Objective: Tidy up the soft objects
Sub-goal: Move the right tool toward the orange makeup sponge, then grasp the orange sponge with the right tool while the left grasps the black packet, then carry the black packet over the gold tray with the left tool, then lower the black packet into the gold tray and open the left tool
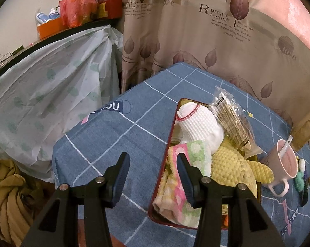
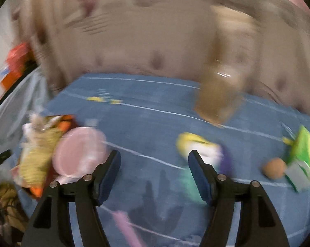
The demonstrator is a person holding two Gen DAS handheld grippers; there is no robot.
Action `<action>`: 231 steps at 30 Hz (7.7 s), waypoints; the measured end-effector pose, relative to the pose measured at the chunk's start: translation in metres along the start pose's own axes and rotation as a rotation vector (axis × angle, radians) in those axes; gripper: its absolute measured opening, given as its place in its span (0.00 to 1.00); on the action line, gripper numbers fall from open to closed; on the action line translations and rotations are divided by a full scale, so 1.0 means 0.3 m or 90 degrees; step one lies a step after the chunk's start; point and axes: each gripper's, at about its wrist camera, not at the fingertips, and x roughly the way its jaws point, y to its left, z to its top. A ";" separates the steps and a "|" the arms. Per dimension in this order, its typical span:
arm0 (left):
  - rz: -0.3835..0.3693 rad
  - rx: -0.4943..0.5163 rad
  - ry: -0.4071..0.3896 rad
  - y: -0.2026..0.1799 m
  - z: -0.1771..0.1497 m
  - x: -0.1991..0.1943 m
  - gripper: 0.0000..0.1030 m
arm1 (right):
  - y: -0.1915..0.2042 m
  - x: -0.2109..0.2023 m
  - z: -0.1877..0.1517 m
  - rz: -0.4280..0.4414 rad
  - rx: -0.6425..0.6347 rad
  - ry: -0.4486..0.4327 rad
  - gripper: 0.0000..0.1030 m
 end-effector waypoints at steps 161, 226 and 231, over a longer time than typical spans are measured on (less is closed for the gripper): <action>-0.289 0.450 0.130 -1.457 -0.199 -0.137 0.30 | -0.714 -0.029 -0.323 -0.030 0.157 -0.055 0.40; -0.083 0.175 0.094 -0.262 0.114 0.108 0.48 | -0.616 0.007 -0.293 -0.120 0.049 -0.003 0.40; -0.069 0.164 0.056 -0.247 0.112 0.060 0.49 | -0.591 -0.013 -0.267 -0.122 0.045 -0.005 0.40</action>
